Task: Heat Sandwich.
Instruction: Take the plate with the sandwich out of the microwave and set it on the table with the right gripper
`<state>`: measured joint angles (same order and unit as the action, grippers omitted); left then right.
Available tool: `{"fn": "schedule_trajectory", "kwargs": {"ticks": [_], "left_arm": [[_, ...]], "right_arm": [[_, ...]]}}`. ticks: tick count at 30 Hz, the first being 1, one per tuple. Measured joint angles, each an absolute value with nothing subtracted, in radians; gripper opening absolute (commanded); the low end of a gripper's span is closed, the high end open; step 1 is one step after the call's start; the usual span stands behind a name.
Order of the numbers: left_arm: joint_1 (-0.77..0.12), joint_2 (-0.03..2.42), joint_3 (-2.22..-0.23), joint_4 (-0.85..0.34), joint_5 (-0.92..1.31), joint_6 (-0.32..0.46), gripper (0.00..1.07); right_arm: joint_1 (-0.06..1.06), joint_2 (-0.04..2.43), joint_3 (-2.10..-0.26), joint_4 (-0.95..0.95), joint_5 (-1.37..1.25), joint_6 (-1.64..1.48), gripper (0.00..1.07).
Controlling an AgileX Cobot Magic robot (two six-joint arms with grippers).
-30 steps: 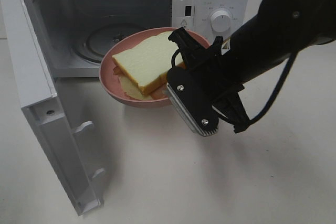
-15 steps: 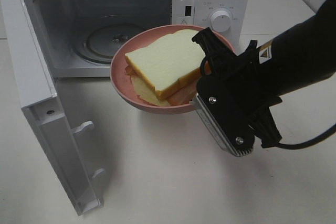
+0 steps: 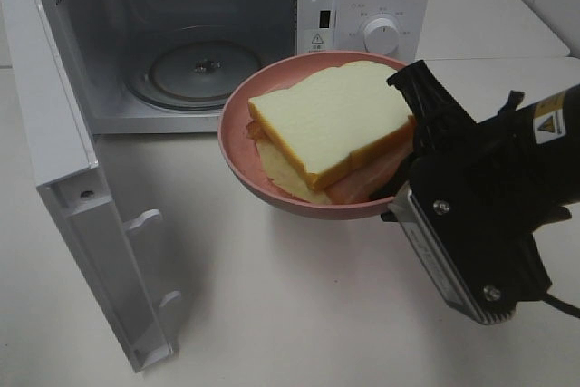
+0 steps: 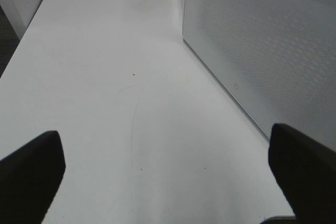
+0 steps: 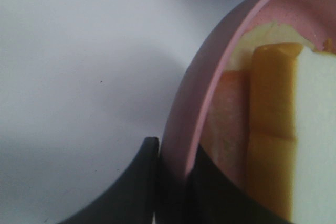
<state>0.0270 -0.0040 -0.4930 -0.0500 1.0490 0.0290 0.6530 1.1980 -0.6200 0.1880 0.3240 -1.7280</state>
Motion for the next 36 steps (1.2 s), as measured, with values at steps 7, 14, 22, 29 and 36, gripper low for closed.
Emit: {"fn": "schedule_trajectory", "kwargs": {"ticks": [7,14,22,29,36], "left_arm": [[0.027,-0.004,-0.493,-0.050,1.049,0.029,0.98],[0.027,-0.004,-0.493,-0.050,1.049,0.029,0.98],[0.027,-0.004,-0.493,-0.050,1.049,0.029,0.98],[0.027,-0.004,-0.493,-0.050,1.049,0.029,0.98],[0.027,-0.004,-0.493,-0.050,1.049,0.029,0.98]], "right_arm": [[0.653,1.113,-0.583,0.169,0.374,-1.693,0.00],[0.653,1.001,-0.528,0.118,0.453,-1.637,0.00],[0.653,0.896,-0.488,0.048,0.512,-1.553,0.00],[0.653,0.808,-0.486,-0.023,0.580,-1.442,0.00],[0.653,0.767,-0.486,-0.168,0.614,-1.247,0.00]]}}
